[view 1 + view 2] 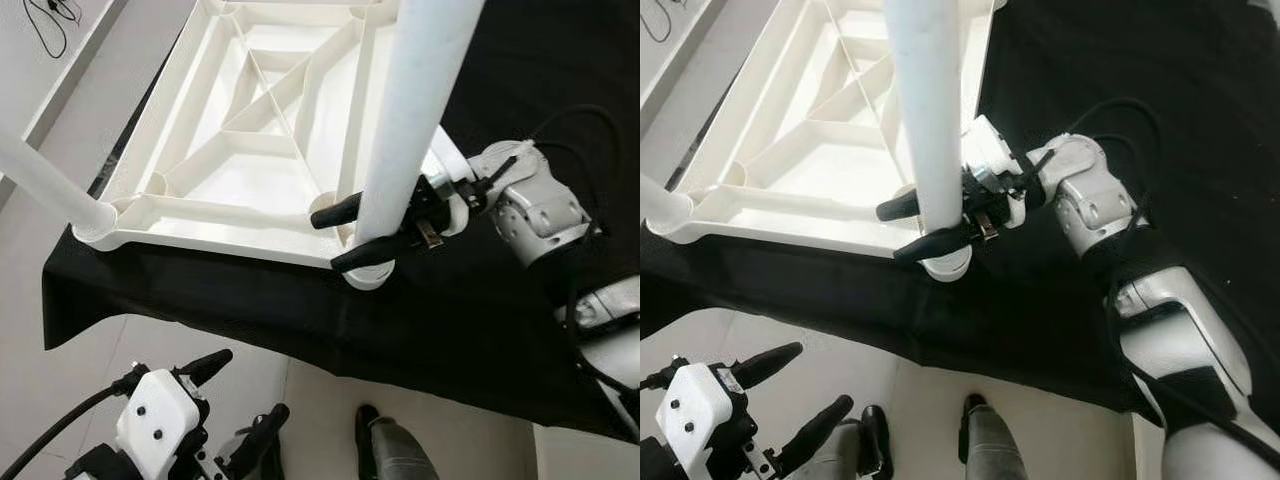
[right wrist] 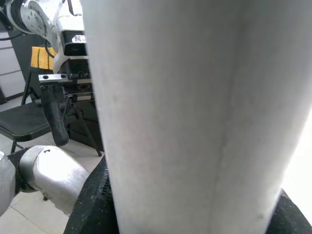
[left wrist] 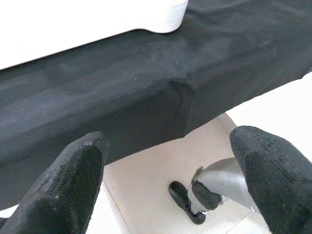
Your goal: Building children table
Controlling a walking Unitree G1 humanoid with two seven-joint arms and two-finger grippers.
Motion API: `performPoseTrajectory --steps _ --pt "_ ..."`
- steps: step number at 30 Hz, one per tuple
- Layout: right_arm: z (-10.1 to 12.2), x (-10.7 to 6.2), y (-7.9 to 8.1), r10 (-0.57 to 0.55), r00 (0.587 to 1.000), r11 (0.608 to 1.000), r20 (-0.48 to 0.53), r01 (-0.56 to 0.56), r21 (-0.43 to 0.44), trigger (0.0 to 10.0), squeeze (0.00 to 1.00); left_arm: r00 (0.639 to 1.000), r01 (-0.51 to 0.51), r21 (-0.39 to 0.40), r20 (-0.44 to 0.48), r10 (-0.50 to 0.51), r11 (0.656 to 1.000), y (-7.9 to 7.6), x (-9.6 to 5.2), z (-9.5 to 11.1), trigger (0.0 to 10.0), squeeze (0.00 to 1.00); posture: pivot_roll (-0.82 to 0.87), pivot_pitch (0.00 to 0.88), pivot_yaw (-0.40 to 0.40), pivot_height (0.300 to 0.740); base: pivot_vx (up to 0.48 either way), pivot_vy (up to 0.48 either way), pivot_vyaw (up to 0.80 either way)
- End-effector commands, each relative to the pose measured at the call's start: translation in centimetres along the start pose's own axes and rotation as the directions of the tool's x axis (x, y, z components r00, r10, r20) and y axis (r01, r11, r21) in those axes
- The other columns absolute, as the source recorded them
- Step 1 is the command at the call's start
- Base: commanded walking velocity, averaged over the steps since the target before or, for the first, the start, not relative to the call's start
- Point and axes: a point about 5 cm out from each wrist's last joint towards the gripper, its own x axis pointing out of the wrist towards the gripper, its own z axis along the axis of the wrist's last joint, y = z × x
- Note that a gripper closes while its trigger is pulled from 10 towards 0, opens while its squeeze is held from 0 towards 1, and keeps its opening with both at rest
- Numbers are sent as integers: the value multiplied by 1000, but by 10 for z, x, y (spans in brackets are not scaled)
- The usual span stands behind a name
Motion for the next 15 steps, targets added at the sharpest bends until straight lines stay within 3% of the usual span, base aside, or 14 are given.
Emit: performPoseTrajectory --steps 1,12,15 --pt "-29 22 9 90 996 990 -19 -88 107 10000 0 1000 8 -11 -21 -8 1000 -2 -3 -1 10000 0 131 450 40 740 0 0 0" --pt "-35 7 3 -43 999 997 -11 44 67 10000 0 1000 11 -28 -4 -12 1000 -4 2 -3 10000 0 75 427 17 740 0 0 0" --pt "-36 -2 4 -124 992 990 -31 125 65 10000 0 1000 5 -34 9 -5 999 -4 7 -5 10000 0 42 407 1 740 0 0 0"
